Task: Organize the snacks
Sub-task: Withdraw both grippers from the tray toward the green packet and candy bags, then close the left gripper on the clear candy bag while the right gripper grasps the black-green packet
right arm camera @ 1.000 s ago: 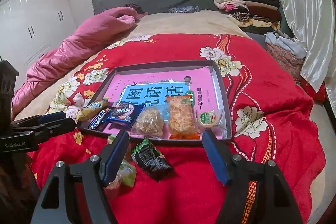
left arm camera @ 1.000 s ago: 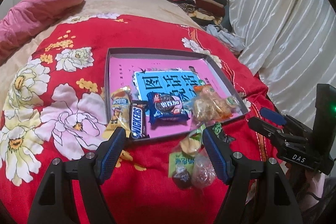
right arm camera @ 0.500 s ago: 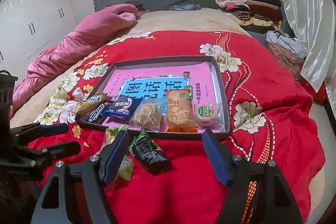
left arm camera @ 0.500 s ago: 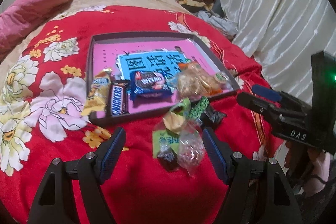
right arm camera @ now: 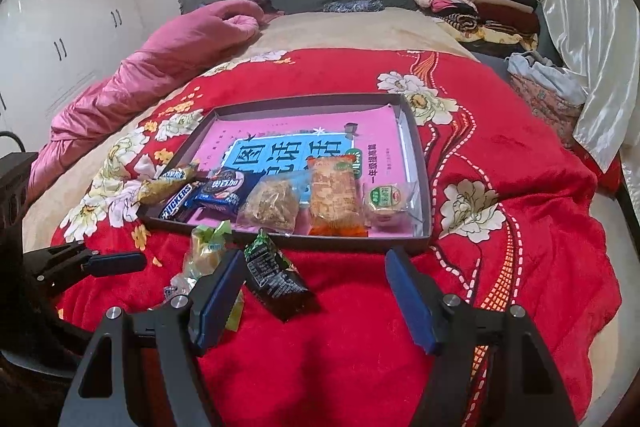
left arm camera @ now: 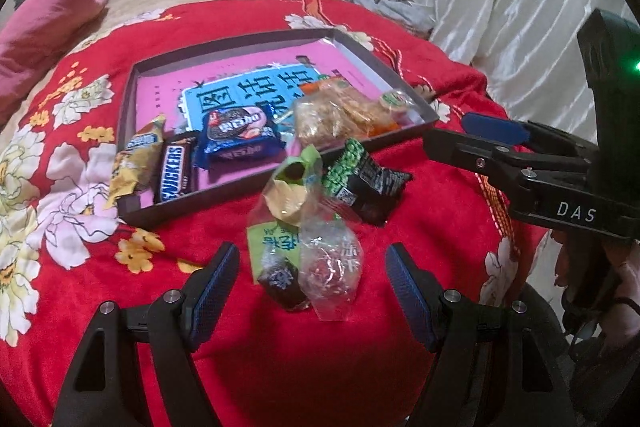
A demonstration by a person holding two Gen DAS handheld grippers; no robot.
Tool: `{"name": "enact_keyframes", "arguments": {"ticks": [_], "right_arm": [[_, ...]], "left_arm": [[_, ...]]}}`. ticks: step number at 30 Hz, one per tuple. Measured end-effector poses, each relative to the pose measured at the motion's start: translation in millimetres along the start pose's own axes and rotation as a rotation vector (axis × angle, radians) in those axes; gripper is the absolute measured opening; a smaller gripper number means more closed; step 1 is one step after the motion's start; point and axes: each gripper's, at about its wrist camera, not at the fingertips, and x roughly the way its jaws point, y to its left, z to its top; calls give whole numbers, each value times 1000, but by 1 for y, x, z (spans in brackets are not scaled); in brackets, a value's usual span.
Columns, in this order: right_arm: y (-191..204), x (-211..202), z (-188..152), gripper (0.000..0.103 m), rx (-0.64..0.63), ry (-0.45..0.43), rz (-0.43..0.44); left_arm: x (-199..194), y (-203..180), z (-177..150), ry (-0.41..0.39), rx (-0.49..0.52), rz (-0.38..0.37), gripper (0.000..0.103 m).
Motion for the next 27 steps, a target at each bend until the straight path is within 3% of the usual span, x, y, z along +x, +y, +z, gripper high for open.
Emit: {"name": "enact_keyframes", "arguments": {"ticks": [3, 13, 27], "right_arm": [[1, 4, -2, 72, -15, 15, 5], [5, 23, -13, 72, -143, 93, -39], [36, 50, -18, 72, -379, 120, -32]], "left_arm": [[5, -5, -1, 7, 28, 21, 76], [20, -9, 4, 60, 66, 19, 58], [36, -7, 3, 118, 107, 33, 56]]}}
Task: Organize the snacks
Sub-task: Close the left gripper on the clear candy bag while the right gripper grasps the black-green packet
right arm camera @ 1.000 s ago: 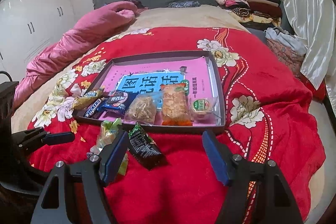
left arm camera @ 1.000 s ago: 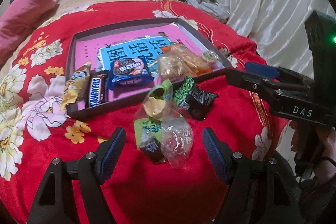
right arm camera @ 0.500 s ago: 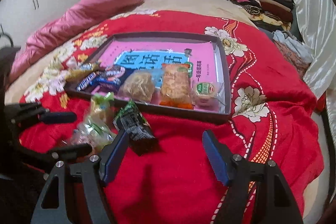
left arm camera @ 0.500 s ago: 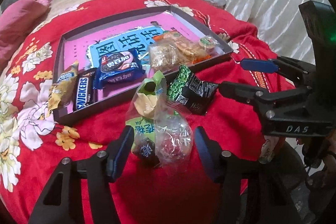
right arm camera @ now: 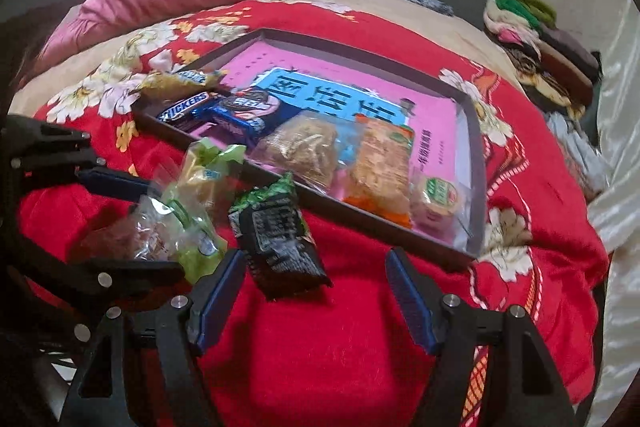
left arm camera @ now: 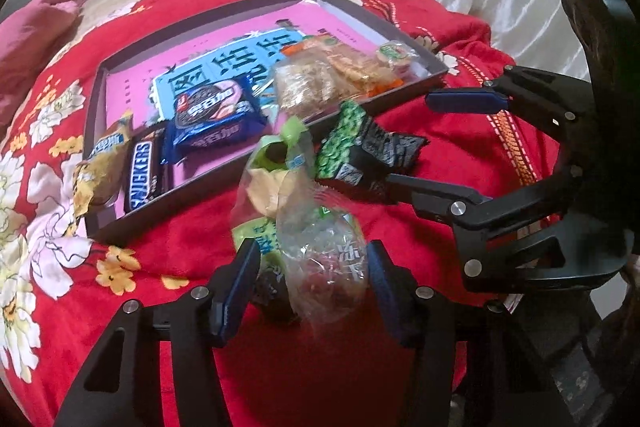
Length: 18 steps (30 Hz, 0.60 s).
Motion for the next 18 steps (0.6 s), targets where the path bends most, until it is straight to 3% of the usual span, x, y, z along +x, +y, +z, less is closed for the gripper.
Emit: {"name": "enact_keyframes", "arguments": {"ticks": [5, 11, 16, 18], "right_arm": [[12, 9, 4, 72, -60, 7, 14], [25, 28, 9, 60, -97, 36, 0], [22, 36, 5, 58, -43, 36, 5], [14, 35, 3, 49, 14, 31, 34]], "left_arm": [[-1, 12, -3, 10, -34, -38, 56], [-2, 19, -4, 14, -63, -75, 56], [-1, 21, -5, 18, -80, -83, 56], [0, 19, -5, 19, -76, -76, 56]]}}
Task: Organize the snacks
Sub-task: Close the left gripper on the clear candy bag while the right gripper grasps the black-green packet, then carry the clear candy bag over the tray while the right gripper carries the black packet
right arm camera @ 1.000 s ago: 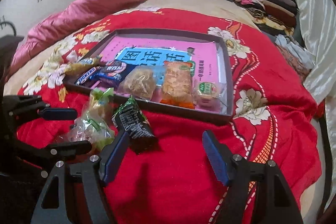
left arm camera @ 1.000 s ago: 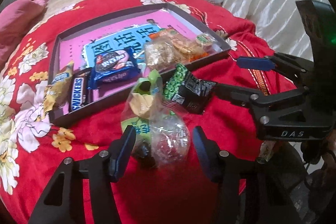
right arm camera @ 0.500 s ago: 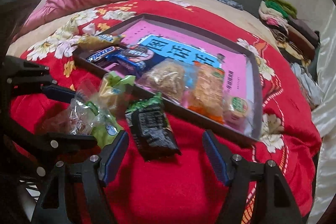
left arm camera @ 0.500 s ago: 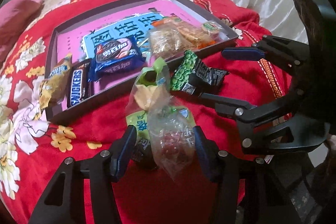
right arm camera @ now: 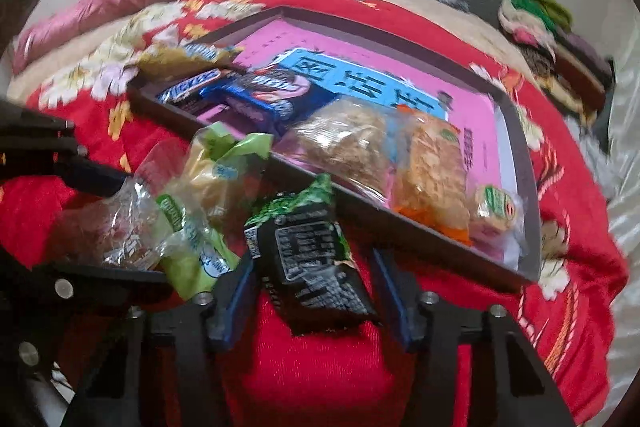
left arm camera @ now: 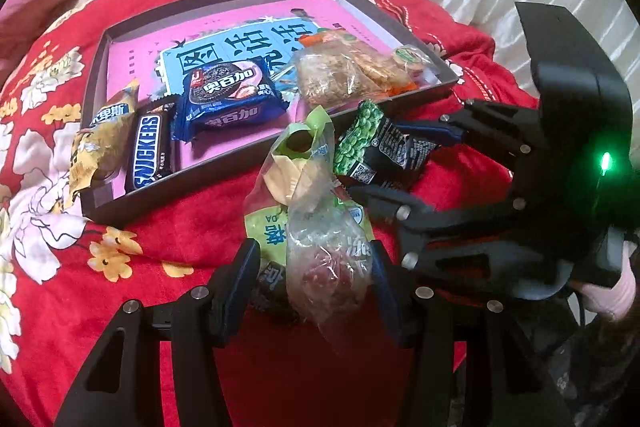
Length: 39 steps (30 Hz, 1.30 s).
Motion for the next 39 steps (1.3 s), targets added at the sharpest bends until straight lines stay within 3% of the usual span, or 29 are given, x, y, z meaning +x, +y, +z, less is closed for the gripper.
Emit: {"name": "enact_keyframes", "arguments": {"ticks": [3, 6, 7, 14, 25, 39], "right_arm": [[-22, -6, -6, 41, 143, -21, 67], [-40, -14, -14, 40, 260, -50, 140], [-44, -16, -17, 40, 284, -57, 152], [-61, -35, -27, 40, 388, -96, 199], [-65, -57, -17, 40, 423, -161, 223], [-61, -67, -8, 40, 426, -180, 219]], "left_arm": [[2, -3, -1, -6, 1, 4, 55], [3, -5, 0, -13, -9, -23, 45], [4, -6, 0, -12, -10, -37, 39], [6, -1, 2, -3, -43, -87, 37], [-20, 8, 5, -64, -104, -156, 36], [-57, 29, 12, -168, -150, -127, 36]]}}
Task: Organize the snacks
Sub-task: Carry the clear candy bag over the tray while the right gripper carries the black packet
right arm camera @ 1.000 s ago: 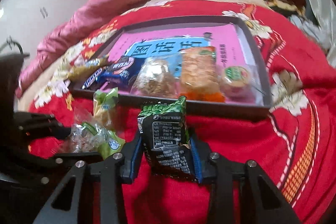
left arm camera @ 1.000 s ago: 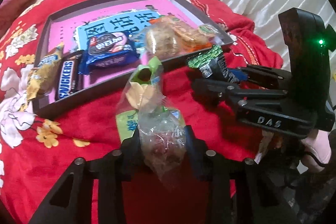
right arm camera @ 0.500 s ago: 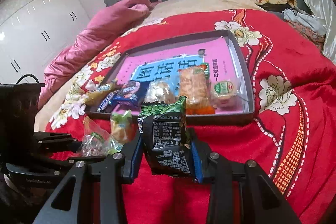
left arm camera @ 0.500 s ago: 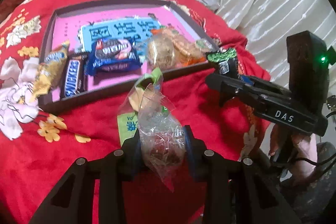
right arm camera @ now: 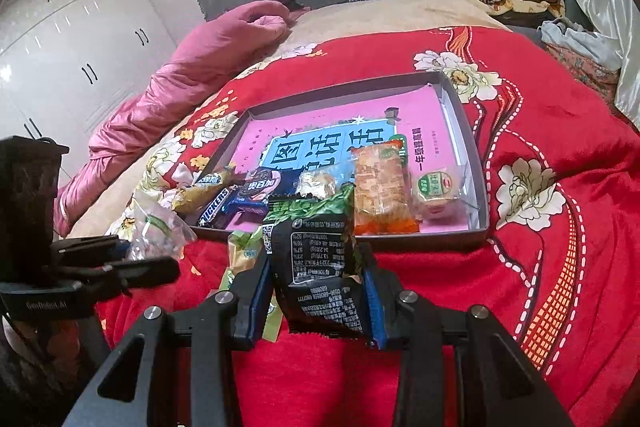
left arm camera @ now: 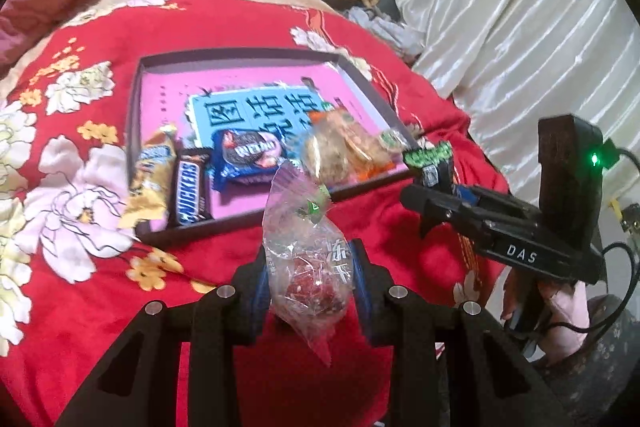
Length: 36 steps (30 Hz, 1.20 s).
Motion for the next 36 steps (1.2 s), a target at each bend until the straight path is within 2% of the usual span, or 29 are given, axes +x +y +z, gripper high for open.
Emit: {"name": "enact_keyframes", "arguments": {"ticks": [10, 14, 21, 36], "right_arm": [[4, -6, 8, 40, 3, -31, -9], [7, -7, 12, 40, -8, -40, -28], [16, -6, 18, 40, -42, -52, -55], [27, 1, 32, 40, -71, -77, -77]], "left_arm": [[-20, 24, 12, -111, -48, 48, 36], [-24, 35, 17, -142, -85, 19, 36], [-30, 49, 27, -215, -117, 43, 36], [-16, 58, 41, -267, -103, 81, 36]]}}
